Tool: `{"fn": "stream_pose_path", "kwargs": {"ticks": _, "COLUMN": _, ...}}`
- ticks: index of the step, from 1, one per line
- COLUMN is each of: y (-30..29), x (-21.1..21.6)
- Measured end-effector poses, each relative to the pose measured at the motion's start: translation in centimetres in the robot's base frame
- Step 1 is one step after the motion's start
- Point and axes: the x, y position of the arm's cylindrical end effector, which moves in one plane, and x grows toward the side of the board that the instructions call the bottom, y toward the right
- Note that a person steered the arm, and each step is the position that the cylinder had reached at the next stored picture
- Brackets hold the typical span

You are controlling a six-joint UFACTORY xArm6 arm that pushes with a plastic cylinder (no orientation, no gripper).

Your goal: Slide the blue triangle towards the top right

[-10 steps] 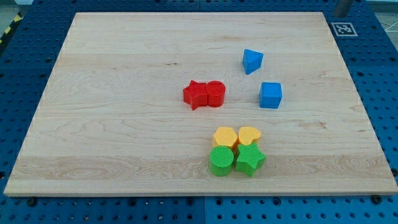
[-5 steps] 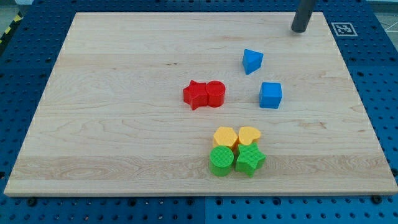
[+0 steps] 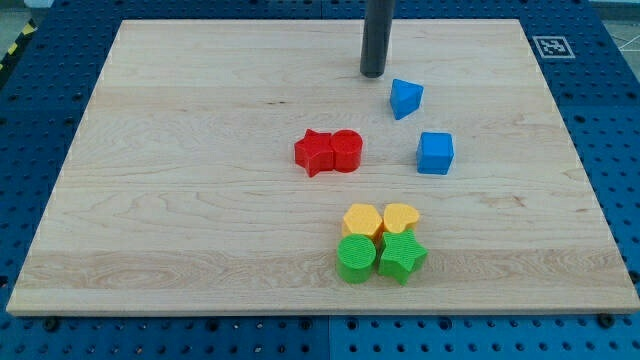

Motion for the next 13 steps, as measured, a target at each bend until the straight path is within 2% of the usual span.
{"fn": "stream_pose_path", "kwargs": {"ticks": 2, "y": -2.9, "x": 3.8}}
{"fn": "stream_pose_path", "kwargs": {"ticks": 4, "y": -2.9, "x": 8.2}}
{"fn": "stream_pose_path", "kwargs": {"ticks": 6, "y": -0.7, "x": 7.5}}
{"fn": "stream_pose_path", "kwargs": {"ticks": 9, "y": 6.1, "x": 6.6}}
{"fn": "stream_pose_path", "kwargs": {"ticks": 12, "y": 8.2, "x": 3.2}}
{"fn": "stream_pose_path", "kwargs": {"ticks": 13, "y": 11.1, "x": 1.9}}
